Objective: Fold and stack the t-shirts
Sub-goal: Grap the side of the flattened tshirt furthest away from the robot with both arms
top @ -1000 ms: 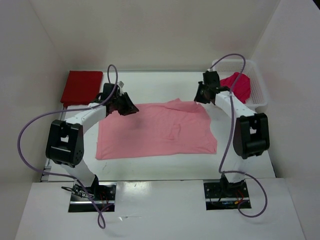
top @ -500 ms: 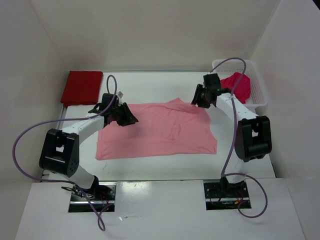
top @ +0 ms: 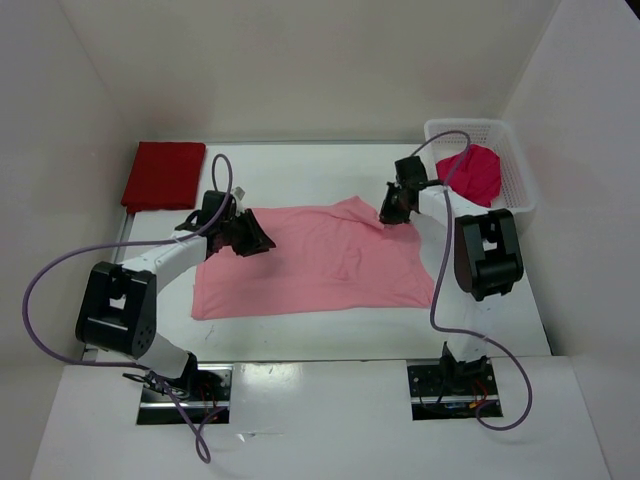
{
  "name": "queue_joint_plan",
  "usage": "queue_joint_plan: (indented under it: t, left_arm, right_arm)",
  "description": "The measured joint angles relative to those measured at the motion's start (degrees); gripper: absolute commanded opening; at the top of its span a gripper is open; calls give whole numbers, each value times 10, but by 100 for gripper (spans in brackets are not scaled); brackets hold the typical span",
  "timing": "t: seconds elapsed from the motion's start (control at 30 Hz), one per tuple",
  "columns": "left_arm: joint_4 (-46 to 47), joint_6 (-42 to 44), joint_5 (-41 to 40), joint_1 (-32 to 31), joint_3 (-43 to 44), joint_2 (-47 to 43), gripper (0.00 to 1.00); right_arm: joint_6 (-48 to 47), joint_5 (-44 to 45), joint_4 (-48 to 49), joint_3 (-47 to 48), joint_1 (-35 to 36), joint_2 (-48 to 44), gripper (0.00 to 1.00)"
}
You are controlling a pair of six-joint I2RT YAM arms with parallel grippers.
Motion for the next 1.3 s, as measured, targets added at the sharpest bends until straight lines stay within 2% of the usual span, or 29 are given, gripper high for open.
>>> queue_joint_plan:
  t: [0.07,0.27,0.33,0.5,0.53,0.6,0.63,0.73,0.8,0.87,1.23,1.3]
  left_arm:
    - [2,-2,0,0,-4,1,36]
    - [12,-11,3,0,-5,9,36]
    - [16,-13,4,0,-5,12,36]
    - [16,-12,3,0,-5,13,36]
    - [16,-12,3,0,-5,13,36]
    - [11,-10,-1,0,-4,13,37]
    - [7,-9,-4,0,-4,13,37]
    - [-4,-7,-8,6,-2,13,37]
    - [-12,0,-10,18,4,13,37]
    - [-13,3,-13,30,13,13,37]
    - [-9,3,-12,40,26,14,37]
    - [-9,3,-12,40,26,15,37]
  right_arm:
    - [0,-2,-6,-26,10,0,4]
    - [-2,10,-13,-67,50,-1,23]
    - [-4,12,-14,-63,54,-1,33]
    - [-12,7,-35,-21,43,-2,34]
    - [-13,5,-37,-7,36,-2,27]
    - [-16,5,-37,22,18,-3,20]
    - [-17,5,-37,35,8,-4,12]
    - [-16,9,-30,45,-17,-4,10]
    - [-12,13,-28,34,-31,-4,16]
    - [-8,17,-28,18,-39,-4,30]
    - [-6,4,-28,-3,-51,2,33]
    - [-6,0,-28,-4,-51,5,35]
